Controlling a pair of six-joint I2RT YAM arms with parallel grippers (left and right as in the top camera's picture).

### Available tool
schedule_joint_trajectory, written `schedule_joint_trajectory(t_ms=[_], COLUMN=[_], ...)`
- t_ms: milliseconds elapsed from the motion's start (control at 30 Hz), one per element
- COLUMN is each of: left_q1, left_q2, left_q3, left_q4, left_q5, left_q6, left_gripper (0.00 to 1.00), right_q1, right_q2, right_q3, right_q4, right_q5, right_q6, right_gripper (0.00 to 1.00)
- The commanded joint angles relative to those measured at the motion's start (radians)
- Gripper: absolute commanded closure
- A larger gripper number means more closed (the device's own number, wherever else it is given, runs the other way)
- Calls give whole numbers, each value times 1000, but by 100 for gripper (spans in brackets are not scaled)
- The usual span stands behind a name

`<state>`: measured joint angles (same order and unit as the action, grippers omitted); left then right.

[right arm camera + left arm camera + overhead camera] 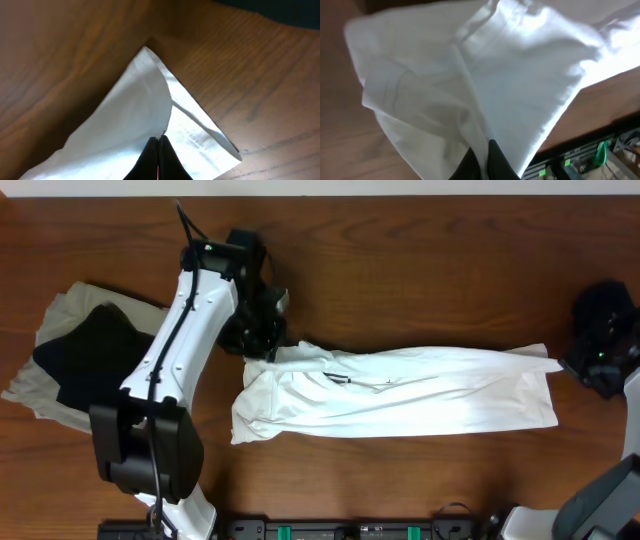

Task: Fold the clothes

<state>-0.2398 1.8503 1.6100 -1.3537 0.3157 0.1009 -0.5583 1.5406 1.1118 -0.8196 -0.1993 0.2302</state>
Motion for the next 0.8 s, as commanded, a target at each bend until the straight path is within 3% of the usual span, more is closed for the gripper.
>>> schedule_joint_trajectory(t_ms=[0,433,767], left_q1=[-4,-4,-4], left_q2=[3,3,3], left_q3=[-48,-121,-121], left_q4=[-3,15,-60], left_q5=[-6,-21,-21], left_q6=[-5,-6,-9], left_gripper=[94,94,94], right_q1=[-5,-6,-6], right_q2=[37,65,65], right_q3=[6,6,6], right_q4=[-7,-51,-44], right_q5=[43,146,166], right_q6=[-11,0,1], right_gripper=[99,99,96])
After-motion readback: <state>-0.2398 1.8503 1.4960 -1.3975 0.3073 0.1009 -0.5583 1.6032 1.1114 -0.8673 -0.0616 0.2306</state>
